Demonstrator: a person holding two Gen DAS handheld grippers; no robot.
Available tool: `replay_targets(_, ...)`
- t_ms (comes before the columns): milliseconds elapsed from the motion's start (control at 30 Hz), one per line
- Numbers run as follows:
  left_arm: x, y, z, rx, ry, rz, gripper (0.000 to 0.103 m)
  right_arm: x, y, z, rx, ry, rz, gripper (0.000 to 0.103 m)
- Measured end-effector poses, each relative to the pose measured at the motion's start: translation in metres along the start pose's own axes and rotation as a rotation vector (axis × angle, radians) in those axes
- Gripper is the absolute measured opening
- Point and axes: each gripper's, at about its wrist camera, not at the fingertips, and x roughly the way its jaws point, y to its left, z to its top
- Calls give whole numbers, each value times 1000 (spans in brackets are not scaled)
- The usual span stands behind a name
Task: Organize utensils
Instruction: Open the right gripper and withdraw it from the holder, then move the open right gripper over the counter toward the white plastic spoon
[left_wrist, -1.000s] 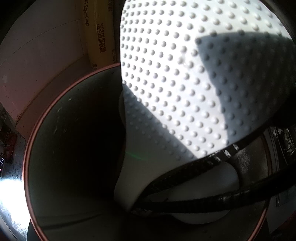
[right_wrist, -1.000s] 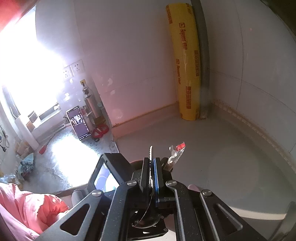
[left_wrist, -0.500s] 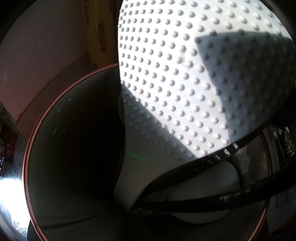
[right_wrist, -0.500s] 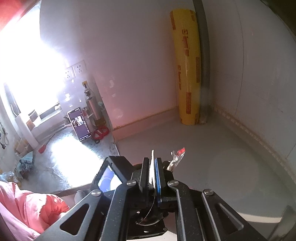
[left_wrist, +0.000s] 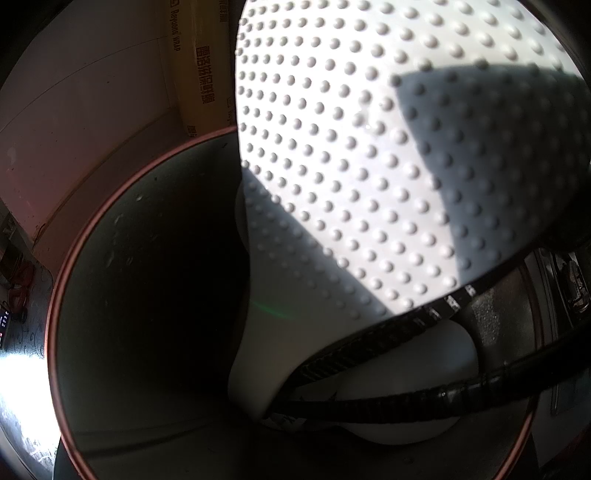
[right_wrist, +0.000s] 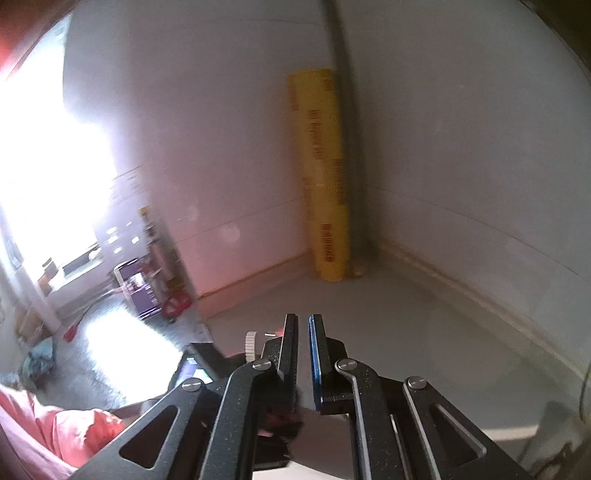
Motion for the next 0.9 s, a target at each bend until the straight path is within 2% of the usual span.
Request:
replay_targets(100,0,-1,0,0,-1,0,90,-2,-22,-4,53,12,-78,8)
replay_targets(167,0,-2,1,-1,-1,1,90,-2,-38,-10,93,34,-138,13)
replay_targets(233,1,-2,1,-2,-3,1,90,0,-53,-19,131,68,-196,27)
replay_targets(300,1,-2,1,-3,-5,0,90,4,-64,-28,162,103,-235,29)
replay_targets(367,-2,-1,0,-3,-7,0,90,7,-73,-36,198,132,-257,37)
replay_targets(433,-2,-1,0,-4,-9,-1,90,12,-83,-46,234,166,-292,57)
replay_targets(567,-4,-1,-2,-6,-12,-1,90,20,-94,-59,280,213,-317,60)
replay_targets(633,-4,-1,-2,-7,-14,0,90,25,-99,-68,300,238,-333,68)
replay_targets(900,-4,-1,-2,-6,-15,-1,90,42,-113,-109,385,339,-365,85)
